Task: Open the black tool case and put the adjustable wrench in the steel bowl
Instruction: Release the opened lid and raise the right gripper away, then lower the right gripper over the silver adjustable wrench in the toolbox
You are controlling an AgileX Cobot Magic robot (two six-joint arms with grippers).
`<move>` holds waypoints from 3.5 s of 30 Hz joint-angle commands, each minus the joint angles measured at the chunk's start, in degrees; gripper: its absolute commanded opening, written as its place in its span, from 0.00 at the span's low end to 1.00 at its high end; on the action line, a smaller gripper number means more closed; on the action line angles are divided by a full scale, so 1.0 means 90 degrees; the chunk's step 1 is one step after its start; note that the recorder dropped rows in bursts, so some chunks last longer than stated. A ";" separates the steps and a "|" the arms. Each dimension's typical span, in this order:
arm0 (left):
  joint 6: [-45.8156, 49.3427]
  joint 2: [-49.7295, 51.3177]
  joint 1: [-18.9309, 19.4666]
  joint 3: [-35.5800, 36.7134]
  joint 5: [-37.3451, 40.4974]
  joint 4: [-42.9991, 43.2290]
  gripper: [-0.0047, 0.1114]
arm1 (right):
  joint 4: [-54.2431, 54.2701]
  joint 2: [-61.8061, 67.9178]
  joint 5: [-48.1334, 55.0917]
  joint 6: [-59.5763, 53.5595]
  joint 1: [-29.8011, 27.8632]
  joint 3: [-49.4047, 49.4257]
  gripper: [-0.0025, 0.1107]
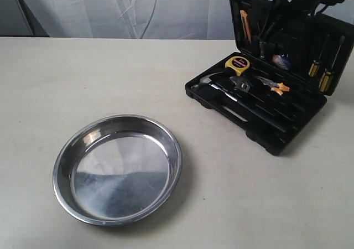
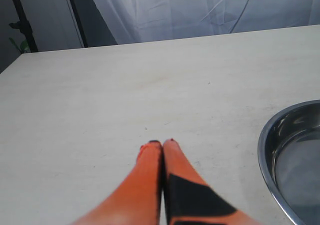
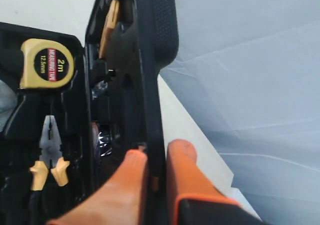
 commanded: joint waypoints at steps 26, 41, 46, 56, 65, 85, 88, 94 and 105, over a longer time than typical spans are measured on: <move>-0.0013 -0.0016 0.0025 -0.0018 -0.0037 0.0027 0.04 | 0.2119 0.0155 -0.0502 0.2400 -0.1672 -0.0017 0.02; -0.0013 -0.0016 0.0025 -0.0018 -0.0037 0.0027 0.04 | 0.9692 0.1805 0.1427 -0.5522 -0.1313 -0.0529 0.02; -0.0013 -0.0016 0.0025 -0.0018 -0.0037 0.0027 0.04 | 0.8412 0.1375 0.1924 -0.3165 -0.1325 -0.0134 0.02; -0.0013 -0.0016 0.0025 -0.0018 -0.0037 0.0027 0.04 | 0.4369 -0.0467 -0.0530 0.1381 -0.2100 0.1857 0.02; -0.0013 -0.0016 0.0025 -0.0018 -0.0037 0.0027 0.04 | 0.6869 0.1777 0.1305 -0.2682 -0.1984 -0.1145 0.02; -0.0013 -0.0016 0.0025 -0.0018 -0.0037 0.0027 0.04 | 0.6512 0.2785 0.1936 -0.3505 -0.1689 -0.1653 0.47; -0.0013 -0.0016 0.0025 -0.0018 -0.0037 0.0027 0.04 | 0.6538 0.2875 0.1936 -0.3505 -0.1679 -0.1653 0.47; -0.0013 -0.0016 0.0025 -0.0018 -0.0048 0.0027 0.04 | 0.6509 0.3027 0.1698 -0.3505 -0.1637 -0.1653 0.47; -0.0013 -0.0016 0.0025 -0.0018 -0.0048 0.0027 0.04 | 0.6509 0.3516 0.1612 -0.3492 -0.1637 -0.1653 0.32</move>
